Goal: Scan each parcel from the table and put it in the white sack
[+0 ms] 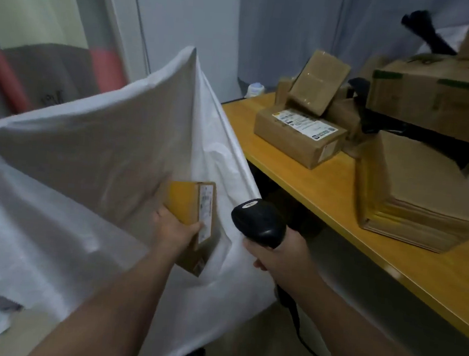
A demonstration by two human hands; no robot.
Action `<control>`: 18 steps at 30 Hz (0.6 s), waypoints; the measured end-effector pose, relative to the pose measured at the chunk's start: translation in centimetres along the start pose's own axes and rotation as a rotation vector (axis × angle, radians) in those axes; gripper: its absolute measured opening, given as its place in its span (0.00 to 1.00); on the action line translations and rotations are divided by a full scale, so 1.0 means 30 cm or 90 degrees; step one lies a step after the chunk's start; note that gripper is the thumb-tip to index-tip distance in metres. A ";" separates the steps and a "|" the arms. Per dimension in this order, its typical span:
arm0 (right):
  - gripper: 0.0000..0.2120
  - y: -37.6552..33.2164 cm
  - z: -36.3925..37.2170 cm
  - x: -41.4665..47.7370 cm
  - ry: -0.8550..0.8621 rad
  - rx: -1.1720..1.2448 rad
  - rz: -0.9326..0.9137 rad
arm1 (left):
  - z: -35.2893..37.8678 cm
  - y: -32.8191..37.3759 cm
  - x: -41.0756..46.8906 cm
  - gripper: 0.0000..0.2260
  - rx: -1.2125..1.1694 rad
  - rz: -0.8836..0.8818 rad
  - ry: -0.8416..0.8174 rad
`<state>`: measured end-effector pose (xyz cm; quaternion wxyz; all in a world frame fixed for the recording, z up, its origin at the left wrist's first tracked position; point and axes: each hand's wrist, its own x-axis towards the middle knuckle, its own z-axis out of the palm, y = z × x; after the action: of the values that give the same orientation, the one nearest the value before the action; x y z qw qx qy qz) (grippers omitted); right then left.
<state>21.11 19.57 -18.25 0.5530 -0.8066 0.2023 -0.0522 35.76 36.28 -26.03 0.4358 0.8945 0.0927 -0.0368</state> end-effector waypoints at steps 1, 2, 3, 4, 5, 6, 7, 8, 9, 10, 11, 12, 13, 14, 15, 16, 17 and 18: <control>0.10 0.022 0.016 0.035 -0.009 -0.017 0.000 | 0.048 -0.017 0.034 0.47 0.020 -0.028 -0.006; 0.10 0.044 0.031 0.068 -0.019 -0.037 -0.002 | 0.097 -0.032 0.075 0.47 0.039 -0.044 -0.004; 0.10 0.056 0.039 0.080 -0.027 -0.060 -0.005 | 0.128 -0.036 0.099 0.48 0.048 -0.046 -0.003; 0.10 0.070 0.046 0.101 -0.034 -0.081 -0.009 | 0.164 -0.039 0.128 0.50 0.054 -0.044 -0.008; 0.09 0.092 0.056 0.137 -0.041 -0.093 -0.011 | 0.209 -0.047 0.168 0.52 0.059 -0.048 -0.018; 0.08 0.109 0.065 0.165 -0.049 -0.107 -0.010 | 0.252 -0.062 0.201 0.54 0.061 -0.059 -0.031; 0.08 0.128 0.072 0.195 -0.056 -0.120 -0.005 | 0.295 -0.083 0.230 0.55 0.065 -0.077 -0.050; 0.08 0.146 0.080 0.221 -0.061 -0.127 -0.003 | 0.337 -0.109 0.255 0.56 0.076 -0.094 -0.065; 0.08 0.165 0.087 0.241 -0.064 -0.129 -0.006 | 0.372 -0.130 0.272 0.55 0.098 -0.107 -0.078; 0.09 0.180 0.094 0.257 -0.066 -0.130 -0.017 | 0.401 -0.149 0.290 0.52 0.122 -0.117 -0.094; 0.09 0.196 0.101 0.270 -0.065 -0.133 -0.028 | 0.424 -0.163 0.307 0.48 0.146 -0.128 -0.119; 0.09 0.211 0.104 0.284 -0.058 -0.137 -0.030 | 0.450 -0.192 0.334 0.43 0.173 -0.129 -0.161; 0.08 0.231 0.106 0.298 -0.045 -0.151 -0.023 | 0.464 -0.213 0.354 0.38 0.206 -0.128 -0.218; 0.09 0.246 0.108 0.309 -0.028 -0.170 -0.007 | 0.477 -0.241 0.377 0.33 0.237 -0.117 -0.278; 0.12 0.260 0.109 0.314 -0.009 -0.181 0.014 | 0.479 -0.258 0.387 0.31 0.273 -0.094 -0.322; 0.13 0.265 0.107 0.317 0.003 -0.183 0.030 | 0.481 -0.271 0.396 0.30 0.307 -0.059 -0.334; 0.13 0.269 0.101 0.314 0.009 -0.183 0.037 | 0.476 -0.265 0.392 0.27 0.318 -0.039 -0.319; 0.13 0.262 0.095 0.307 0.008 -0.184 0.036 | 0.463 -0.248 0.379 0.25 0.320 -0.023 -0.292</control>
<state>28.28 16.09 -27.80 0.4313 -0.8712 0.2343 -0.0121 45.63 31.38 -42.03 0.2102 0.9407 -0.0036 -0.2664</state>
